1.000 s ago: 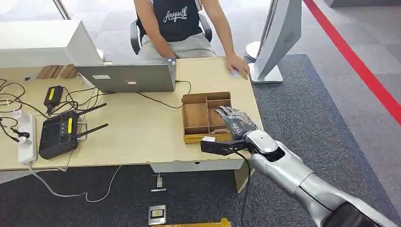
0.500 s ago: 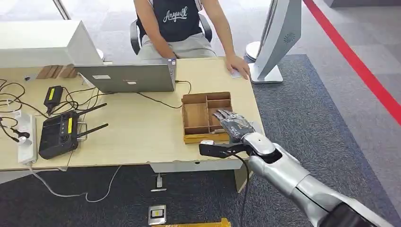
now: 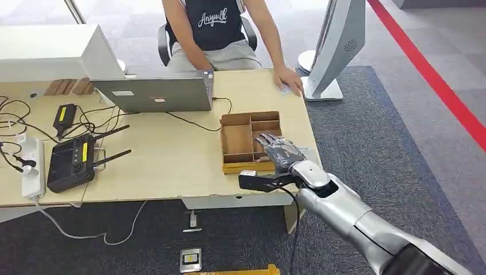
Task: Pass the card to the sensor for recognition and then transmit it.
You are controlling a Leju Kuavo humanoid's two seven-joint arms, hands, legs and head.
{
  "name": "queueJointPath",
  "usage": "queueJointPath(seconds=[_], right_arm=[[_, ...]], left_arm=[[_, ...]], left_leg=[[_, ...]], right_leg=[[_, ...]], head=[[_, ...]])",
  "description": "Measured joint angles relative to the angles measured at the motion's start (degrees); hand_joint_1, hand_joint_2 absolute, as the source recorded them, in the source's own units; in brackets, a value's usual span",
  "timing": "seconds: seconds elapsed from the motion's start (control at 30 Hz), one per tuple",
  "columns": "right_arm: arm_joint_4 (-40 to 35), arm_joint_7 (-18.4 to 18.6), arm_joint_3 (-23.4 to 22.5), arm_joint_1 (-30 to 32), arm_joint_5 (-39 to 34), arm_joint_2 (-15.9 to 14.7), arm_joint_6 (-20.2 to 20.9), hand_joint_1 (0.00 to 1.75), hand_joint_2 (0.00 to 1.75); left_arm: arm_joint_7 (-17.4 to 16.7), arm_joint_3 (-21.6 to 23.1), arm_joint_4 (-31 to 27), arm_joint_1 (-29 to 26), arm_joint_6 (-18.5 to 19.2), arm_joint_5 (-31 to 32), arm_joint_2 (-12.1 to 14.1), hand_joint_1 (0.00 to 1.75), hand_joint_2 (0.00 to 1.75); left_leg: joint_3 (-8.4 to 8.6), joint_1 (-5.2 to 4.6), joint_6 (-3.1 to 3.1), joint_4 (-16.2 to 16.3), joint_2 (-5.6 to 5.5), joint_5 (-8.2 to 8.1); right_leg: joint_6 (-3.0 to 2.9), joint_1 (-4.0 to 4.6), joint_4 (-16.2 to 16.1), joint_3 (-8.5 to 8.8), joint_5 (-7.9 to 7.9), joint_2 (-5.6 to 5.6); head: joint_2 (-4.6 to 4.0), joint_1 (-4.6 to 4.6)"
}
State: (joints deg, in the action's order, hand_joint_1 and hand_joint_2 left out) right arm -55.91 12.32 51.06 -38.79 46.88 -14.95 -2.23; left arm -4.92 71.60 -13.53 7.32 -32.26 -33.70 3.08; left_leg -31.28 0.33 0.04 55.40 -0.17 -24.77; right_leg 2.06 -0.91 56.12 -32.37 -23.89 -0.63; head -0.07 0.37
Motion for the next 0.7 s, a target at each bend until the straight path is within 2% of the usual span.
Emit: queueJointPath(seconds=[0.17, 0.2, 0.23, 0.7], right_arm=[[1.0, 0.0, -0.3, -0.3, -0.2, 0.0, -1.0, 0.0, 1.75], [1.1, 0.0, -0.3, -0.3, -0.2, 0.0, -1.2, 0.09, 1.75], [1.3, 0.0, -0.3, -0.3, -0.3, 0.0, -1.3, 1.73, 1.75], [2.4, 0.0, -0.9, -0.4, -1.4, 0.2, -1.4, 1.75, 1.75]], left_arm=[[0.3, 0.0, 0.0, 0.0, 0.0, 0.1, 0.0, 0.0, 0.0], [0.5, 0.0, 0.0, 0.0, 0.0, 0.1, 0.0, 0.0, 0.0], [0.5, 0.0, 0.0, 0.0, 0.0, 0.1, 0.0, 0.0, 0.0], [0.2, 0.0, 0.0, 0.0, 0.3, 0.2, 0.0, 0.0, 0.0]], left_leg=[[0.0, 0.0, 0.0, 0.0, 0.0, 0.0], [0.0, 0.0, 0.0, 0.0, 0.0, 0.0], [0.0, 0.0, 0.0, 0.0, 0.0, 0.0], [0.01, 0.0, 0.0, 0.0, 0.0, 0.0]], right_leg=[[0.0, 0.0, 0.0, 0.0, 0.0, 0.0], [0.0, 0.0, 0.0, 0.0, 0.0, 0.0], [0.0, 0.0, 0.0, 0.0, 0.0, 0.0], [0.0, 0.0, 0.0, 0.0, 0.0, 0.0]], head=[[0.0, 0.02], [0.0, 0.02], [0.0, 0.0], [0.0, 0.02]])
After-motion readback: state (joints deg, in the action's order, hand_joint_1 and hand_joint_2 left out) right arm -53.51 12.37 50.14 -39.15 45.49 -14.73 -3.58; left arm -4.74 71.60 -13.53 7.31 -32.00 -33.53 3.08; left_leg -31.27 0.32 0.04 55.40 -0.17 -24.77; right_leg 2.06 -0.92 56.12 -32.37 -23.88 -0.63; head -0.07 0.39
